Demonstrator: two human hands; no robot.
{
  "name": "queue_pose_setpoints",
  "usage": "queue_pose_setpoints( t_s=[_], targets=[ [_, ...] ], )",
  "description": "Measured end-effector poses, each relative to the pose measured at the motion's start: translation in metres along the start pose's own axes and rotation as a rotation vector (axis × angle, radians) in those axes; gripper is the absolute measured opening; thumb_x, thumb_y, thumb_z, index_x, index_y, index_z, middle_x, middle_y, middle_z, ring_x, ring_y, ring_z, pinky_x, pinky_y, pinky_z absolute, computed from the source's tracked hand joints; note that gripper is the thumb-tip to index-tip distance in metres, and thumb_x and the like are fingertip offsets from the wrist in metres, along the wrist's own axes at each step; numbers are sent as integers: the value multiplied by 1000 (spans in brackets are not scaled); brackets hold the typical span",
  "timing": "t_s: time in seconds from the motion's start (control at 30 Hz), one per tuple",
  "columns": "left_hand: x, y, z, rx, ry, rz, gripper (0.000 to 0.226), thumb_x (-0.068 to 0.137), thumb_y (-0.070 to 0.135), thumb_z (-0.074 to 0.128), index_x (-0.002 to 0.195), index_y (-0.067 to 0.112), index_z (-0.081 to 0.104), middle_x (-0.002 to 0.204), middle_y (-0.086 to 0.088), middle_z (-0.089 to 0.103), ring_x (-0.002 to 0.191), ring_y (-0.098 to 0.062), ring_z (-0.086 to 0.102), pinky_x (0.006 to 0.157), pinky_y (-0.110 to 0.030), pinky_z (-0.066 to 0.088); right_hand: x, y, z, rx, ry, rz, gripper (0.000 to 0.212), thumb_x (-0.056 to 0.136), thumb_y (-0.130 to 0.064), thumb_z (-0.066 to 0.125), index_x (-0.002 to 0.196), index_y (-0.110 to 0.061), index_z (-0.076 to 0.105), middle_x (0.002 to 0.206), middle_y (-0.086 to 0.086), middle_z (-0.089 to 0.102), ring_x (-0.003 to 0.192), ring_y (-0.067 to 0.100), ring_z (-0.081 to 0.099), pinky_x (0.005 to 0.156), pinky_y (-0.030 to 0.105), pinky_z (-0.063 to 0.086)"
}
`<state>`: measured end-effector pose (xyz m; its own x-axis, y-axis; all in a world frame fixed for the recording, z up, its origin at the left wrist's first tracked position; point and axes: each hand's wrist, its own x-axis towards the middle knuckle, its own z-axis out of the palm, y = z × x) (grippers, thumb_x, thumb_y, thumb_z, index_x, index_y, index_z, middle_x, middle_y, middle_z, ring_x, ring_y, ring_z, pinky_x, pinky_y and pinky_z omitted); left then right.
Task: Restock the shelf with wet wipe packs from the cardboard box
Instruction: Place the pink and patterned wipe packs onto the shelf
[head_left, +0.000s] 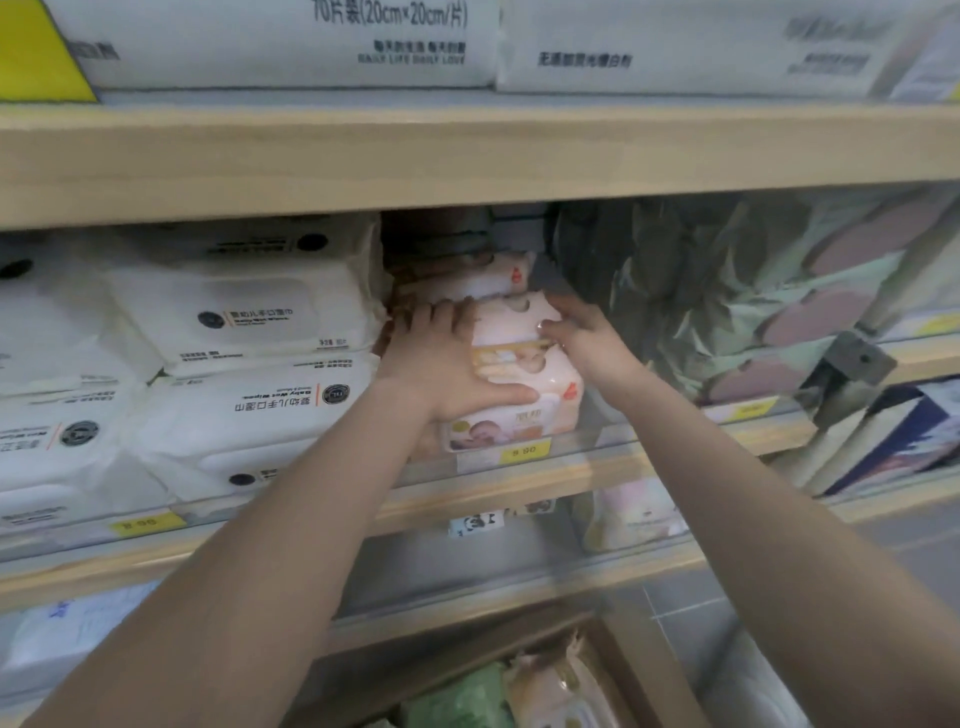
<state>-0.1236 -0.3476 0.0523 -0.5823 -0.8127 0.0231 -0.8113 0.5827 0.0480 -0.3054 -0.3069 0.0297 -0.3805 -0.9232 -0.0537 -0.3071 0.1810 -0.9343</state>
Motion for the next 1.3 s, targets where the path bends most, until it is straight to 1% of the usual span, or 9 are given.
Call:
queue_pose_setpoints(
  t_s=[0.07, 0.17, 0.5, 0.6, 0.7, 0.83, 0.93, 1.2, 1.3],
  targets=[
    [-1, 1, -1, -21, 7, -8, 128, 46, 97, 37, 148, 24, 16, 148, -8, 22, 133, -31, 21, 111, -43, 21, -3, 3, -1, 13, 4, 32, 58, 80, -34, 62, 136, -26, 49, 135, 6, 47, 115, 17, 54, 99, 29, 45],
    [1, 1, -4, -34, -14, -27, 132, 37, 100, 35, 147, 28, 17, 152, -12, 18, 138, -33, 16, 115, -45, 13, -8, 4, 1, 144, -27, 84, 43, 92, -25, 54, 134, -27, 45, 112, -2, 58, 92, 7, 61, 71, 13, 50],
    [-8, -7, -2, 65, 5, -27, 119, 51, 96, 32, 147, 29, 14, 147, -13, 31, 132, -31, 30, 107, -40, 23, -9, 7, 24, -50, 93, 52, 23, 98, -36, 31, 115, -29, 46, 92, -4, 56, 79, 15, 52, 61, 28, 41],
    [-10, -6, -6, 80, 2, -25, 119, 52, 96, 28, 147, 24, 18, 148, -12, 33, 132, -30, 32, 109, -39, 22, -12, -3, 18, -217, 62, 34, 30, 99, -42, 26, 120, -32, 45, 112, 5, 58, 97, 26, 56, 80, 36, 48],
    [-30, 0, -12, 117, 88, -1, 113, 58, 92, 18, 145, 21, 26, 146, -8, 37, 131, -28, 34, 110, -46, 19, -18, -18, 4, -411, 56, -46, 44, 99, -42, 24, 135, -26, 45, 134, 10, 52, 126, 30, 45, 103, 39, 36],
    [-89, -2, -5, -111, 339, 34, 83, 81, 69, 18, 137, 12, 40, 140, -11, 42, 132, -30, 34, 113, -52, 17, -57, -28, -8, -470, 93, -111, 43, 99, -41, 34, 135, -22, 46, 130, 16, 51, 121, 30, 48, 96, 34, 36],
    [-153, 2, 22, -217, 412, 116, 58, 90, 50, 34, 126, 7, 50, 127, -12, 52, 117, -32, 47, 99, -45, 35, -113, -14, -8, -546, 64, -167, 41, 98, -33, 43, 135, -16, 46, 128, 15, 47, 117, 30, 48, 95, 33, 36],
    [-295, 32, 146, -305, 15, 92, 44, 85, 44, 41, 117, 17, 53, 110, -2, 60, 97, -25, 60, 79, -37, 50, -265, 89, 14, -522, -11, 38, 42, 91, -23, 57, 131, -12, 50, 128, 11, 52, 112, 28, 54, 91, 32, 42],
    [-317, 39, 185, -299, -143, 86, 45, 84, 45, 39, 119, 20, 51, 116, 1, 57, 104, -22, 59, 85, -38, 50, -306, 127, 26, -552, -111, 192, 45, 89, -27, 60, 132, -17, 48, 126, 7, 53, 110, 28, 56, 87, 31, 44]
  ],
)
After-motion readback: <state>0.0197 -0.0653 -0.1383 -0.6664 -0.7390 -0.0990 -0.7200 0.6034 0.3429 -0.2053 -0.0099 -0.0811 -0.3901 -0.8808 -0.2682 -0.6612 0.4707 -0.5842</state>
